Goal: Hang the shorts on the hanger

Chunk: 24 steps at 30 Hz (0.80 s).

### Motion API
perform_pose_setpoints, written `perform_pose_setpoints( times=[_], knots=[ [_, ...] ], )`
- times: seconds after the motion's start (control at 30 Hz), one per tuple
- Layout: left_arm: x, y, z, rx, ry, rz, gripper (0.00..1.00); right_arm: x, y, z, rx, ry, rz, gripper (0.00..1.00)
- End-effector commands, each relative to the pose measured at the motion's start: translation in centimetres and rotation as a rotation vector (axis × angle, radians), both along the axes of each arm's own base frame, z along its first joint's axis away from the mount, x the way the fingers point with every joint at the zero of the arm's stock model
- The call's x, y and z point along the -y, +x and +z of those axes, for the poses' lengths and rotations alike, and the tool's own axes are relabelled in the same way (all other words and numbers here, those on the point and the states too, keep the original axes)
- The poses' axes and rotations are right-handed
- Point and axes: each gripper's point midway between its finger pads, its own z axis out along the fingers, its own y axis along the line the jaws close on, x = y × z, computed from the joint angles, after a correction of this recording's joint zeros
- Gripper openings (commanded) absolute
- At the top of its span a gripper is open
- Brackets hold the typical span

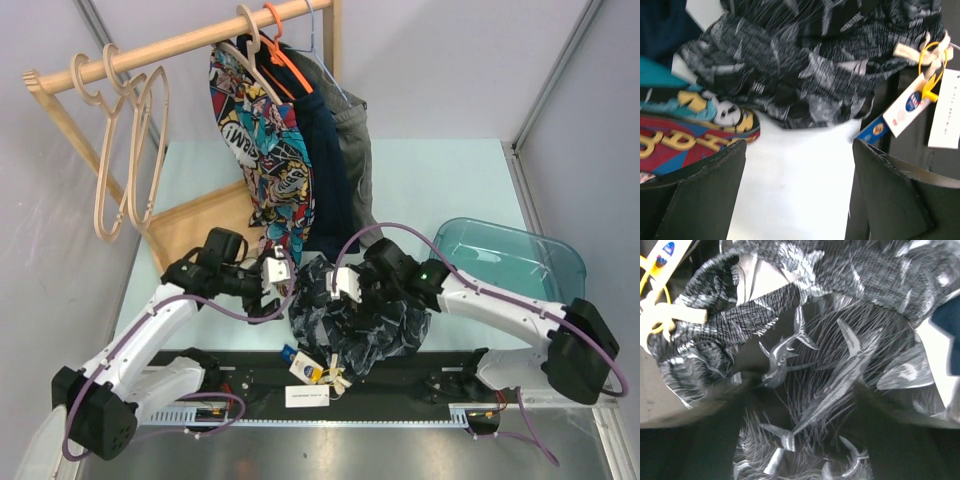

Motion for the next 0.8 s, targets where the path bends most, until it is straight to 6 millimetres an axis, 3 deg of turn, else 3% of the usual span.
perform_pose_setpoints(
  times=[0.0, 0.03, 0.07, 0.13, 0.17, 0.23, 0.27, 0.37, 0.53, 0.63, 0.73, 0.77],
  knots=[
    [2.6, 0.3, 1.2, 0.047, -0.093, 0.005, 0.89, -1.2, 0.4, 0.3, -0.069, 0.051, -0.042, 0.59],
    [3.0, 0.0, 0.6, 0.038, -0.097, 0.011, 0.89, -0.9, 0.9, 0.2, -0.089, 0.054, -0.08, 0.47],
    [4.1, 0.0, 1.1, 0.072, -0.124, -0.009, 0.89, -0.7, 1.1, 0.4, -0.099, 0.062, -0.094, 0.28],
    [4.8, 0.0, 0.9, 0.083, -0.125, 0.042, 0.89, -0.3, 1.6, 1.2, -0.099, 0.087, -0.133, 0.09],
    [6.2, -0.3, 1.5, 0.114, -0.152, 0.021, 0.88, 0.0, 2.0, 1.6, -0.098, 0.098, -0.154, 0.0],
    [7.2, 0.6, 1.8, 0.117, -0.162, 0.111, 0.88, 0.2, 1.8, 2.7, -0.097, 0.127, -0.172, 0.0],
    [8.2, -0.2, 1.7, 0.119, -0.157, 0.098, 0.89, 0.3, 1.7, 3.0, -0.096, 0.136, -0.176, 0.0],
    [9.0, 0.1, 0.7, 0.12, -0.115, 0.176, 0.91, 0.4, 1.5, 4.0, -0.103, 0.163, -0.201, 0.0],
    [9.0, 2.0, -2.3, 0.08, 0.012, 0.321, 0.9, 0.4, 1.1, 4.9, -0.111, 0.191, -0.223, 0.0],
    [8.0, 2.5, -4.8, 0.047, 0.134, 0.387, 0.88, 0.7, 0.9, 5.3, -0.108, 0.195, -0.231, 0.0],
    [5.6, 2.7, -6.5, 0.057, 0.259, 0.43, 0.77, 1.4, 0.9, 5.3, -0.09, 0.179, -0.237, 0.0],
    [4.7, 3.2, -6.1, 0.069, 0.259, 0.445, 0.67, 1.7, 0.9, 5.7, -0.077, 0.183, -0.241, 0.0]
  ],
)
